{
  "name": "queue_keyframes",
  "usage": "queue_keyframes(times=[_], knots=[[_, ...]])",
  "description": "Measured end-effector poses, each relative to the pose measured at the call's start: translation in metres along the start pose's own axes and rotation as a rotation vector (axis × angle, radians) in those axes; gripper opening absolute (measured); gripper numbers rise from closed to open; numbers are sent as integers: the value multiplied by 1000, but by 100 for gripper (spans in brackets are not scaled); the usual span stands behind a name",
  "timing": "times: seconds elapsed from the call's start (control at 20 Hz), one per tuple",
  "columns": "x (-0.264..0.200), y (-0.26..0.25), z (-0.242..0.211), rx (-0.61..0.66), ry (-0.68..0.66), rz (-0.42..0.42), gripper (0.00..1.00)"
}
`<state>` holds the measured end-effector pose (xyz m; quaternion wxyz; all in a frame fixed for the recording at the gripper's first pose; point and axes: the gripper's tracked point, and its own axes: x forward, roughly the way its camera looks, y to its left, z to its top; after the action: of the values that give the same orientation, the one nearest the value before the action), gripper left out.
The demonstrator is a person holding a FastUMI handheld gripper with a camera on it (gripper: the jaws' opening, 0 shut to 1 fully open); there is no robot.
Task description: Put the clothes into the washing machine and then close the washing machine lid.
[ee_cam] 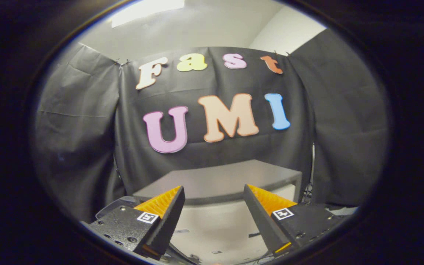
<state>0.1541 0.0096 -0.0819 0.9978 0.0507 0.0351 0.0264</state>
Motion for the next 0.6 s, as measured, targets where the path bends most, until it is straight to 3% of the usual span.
queue_keyframes(times=[0.2, 0.6], knots=[[-18, -24, -18, 24, -32, -20, 97], [-51, -19, -63, -41, -60, 3, 97]])
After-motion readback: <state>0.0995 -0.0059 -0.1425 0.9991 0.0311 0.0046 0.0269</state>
